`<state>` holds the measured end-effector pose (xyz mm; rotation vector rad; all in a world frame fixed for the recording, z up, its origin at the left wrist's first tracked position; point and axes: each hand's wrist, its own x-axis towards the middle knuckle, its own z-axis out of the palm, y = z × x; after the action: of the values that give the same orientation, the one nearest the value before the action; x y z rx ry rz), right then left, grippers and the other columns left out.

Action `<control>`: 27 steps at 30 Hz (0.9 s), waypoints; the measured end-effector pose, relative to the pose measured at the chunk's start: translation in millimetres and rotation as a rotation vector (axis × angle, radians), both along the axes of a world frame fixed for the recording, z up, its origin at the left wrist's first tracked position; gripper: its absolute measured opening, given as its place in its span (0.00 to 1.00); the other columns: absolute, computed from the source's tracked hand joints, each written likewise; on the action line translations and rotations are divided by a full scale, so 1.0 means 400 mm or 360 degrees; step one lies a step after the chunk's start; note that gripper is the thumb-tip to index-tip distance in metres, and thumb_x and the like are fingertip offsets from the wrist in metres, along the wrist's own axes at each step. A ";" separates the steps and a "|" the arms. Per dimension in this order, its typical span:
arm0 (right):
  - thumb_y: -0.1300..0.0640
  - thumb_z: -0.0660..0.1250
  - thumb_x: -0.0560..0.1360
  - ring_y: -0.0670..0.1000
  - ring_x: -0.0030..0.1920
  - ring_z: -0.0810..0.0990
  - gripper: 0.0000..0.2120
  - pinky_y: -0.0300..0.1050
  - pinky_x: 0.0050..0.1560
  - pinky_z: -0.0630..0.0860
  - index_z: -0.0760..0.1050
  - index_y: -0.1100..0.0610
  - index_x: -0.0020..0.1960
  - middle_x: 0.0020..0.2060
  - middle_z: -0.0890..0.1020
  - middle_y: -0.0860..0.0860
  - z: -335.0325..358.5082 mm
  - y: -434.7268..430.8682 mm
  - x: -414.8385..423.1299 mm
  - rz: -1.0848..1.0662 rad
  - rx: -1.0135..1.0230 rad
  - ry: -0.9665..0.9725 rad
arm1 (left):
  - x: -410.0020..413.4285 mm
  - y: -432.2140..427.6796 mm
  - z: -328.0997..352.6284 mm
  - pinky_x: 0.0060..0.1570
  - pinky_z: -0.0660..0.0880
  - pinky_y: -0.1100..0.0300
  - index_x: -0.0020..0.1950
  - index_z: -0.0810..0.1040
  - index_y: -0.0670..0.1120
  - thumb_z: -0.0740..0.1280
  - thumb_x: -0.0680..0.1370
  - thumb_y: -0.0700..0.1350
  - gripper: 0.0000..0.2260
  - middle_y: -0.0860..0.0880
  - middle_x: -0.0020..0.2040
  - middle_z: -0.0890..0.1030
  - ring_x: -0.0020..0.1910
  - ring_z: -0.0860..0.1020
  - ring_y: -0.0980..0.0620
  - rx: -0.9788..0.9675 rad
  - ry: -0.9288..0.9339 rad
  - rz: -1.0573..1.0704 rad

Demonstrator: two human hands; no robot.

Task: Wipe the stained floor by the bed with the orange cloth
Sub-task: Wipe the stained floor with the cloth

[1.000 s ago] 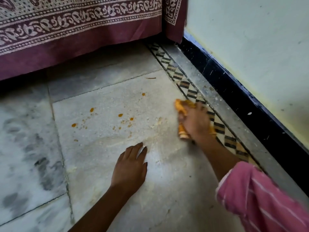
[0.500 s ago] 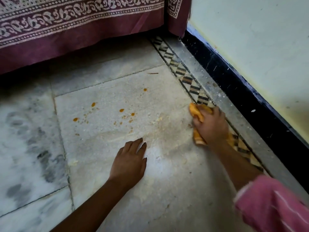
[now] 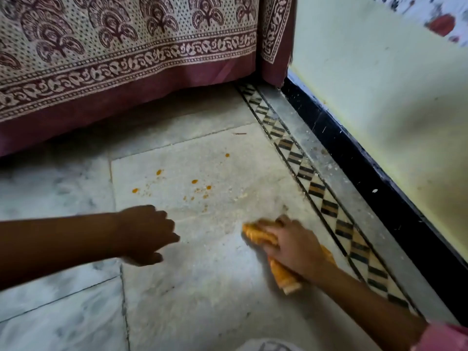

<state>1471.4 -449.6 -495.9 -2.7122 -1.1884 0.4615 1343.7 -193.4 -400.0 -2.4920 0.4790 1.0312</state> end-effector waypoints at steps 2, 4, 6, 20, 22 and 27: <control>0.39 0.57 0.76 0.56 0.56 0.71 0.29 0.49 0.51 0.72 0.54 0.42 0.74 0.61 0.69 0.55 0.061 0.061 0.047 -0.0155 0.0093 -0.0107 | -0.013 0.033 0.067 0.66 0.61 0.54 0.76 0.53 0.51 0.52 0.81 0.57 0.25 0.47 0.72 0.63 0.68 0.64 0.46 0.0093 0.0082 0.0000; 0.35 0.58 0.74 0.60 0.60 0.71 0.37 0.53 0.56 0.72 0.44 0.44 0.76 0.64 0.67 0.57 0.099 0.126 0.083 -0.0099 0.0027 0.0046 | -0.025 0.047 0.103 0.67 0.61 0.54 0.77 0.51 0.53 0.51 0.81 0.58 0.25 0.49 0.73 0.63 0.68 0.64 0.47 0.0051 0.0081 0.0038; 0.32 0.58 0.72 0.61 0.63 0.71 0.42 0.56 0.61 0.70 0.40 0.44 0.76 0.67 0.67 0.58 0.122 0.189 0.112 0.0049 -0.0197 0.0244 | -0.024 0.065 0.103 0.66 0.62 0.55 0.77 0.51 0.54 0.51 0.80 0.60 0.26 0.51 0.73 0.63 0.68 0.65 0.49 -0.0043 0.0018 0.0131; 0.38 0.58 0.65 0.62 0.49 0.74 0.28 0.56 0.42 0.75 0.71 0.46 0.62 0.58 0.73 0.57 -0.083 0.341 -0.063 -0.0476 0.0013 -0.0202 | -0.045 0.176 -0.374 0.42 0.79 0.54 0.56 0.81 0.44 0.61 0.70 0.55 0.22 0.42 0.56 0.81 0.49 0.80 0.44 -0.0864 -0.1129 0.0658; 0.38 0.60 0.59 0.58 0.41 0.76 0.26 0.50 0.33 0.77 0.73 0.44 0.55 0.53 0.75 0.54 -0.106 0.297 -0.151 -0.0233 0.0148 -0.0262 | -0.047 0.188 -0.392 0.48 0.77 0.54 0.59 0.80 0.44 0.56 0.73 0.56 0.23 0.43 0.59 0.79 0.54 0.73 0.45 -0.0977 -0.1179 0.0701; 0.40 0.65 0.64 0.63 0.41 0.78 0.21 0.53 0.34 0.77 0.79 0.50 0.52 0.53 0.74 0.58 -0.122 0.232 -0.082 -0.0439 0.0222 -0.0442 | -0.064 0.212 -0.407 0.58 0.65 0.54 0.63 0.77 0.42 0.46 0.81 0.57 0.27 0.42 0.63 0.76 0.60 0.70 0.46 -0.1099 -0.1193 0.0810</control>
<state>1438.5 -356.7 -544.7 -2.8194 -0.8394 -0.0341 1318.0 -108.7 -562.7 -3.4439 -0.0730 -0.0469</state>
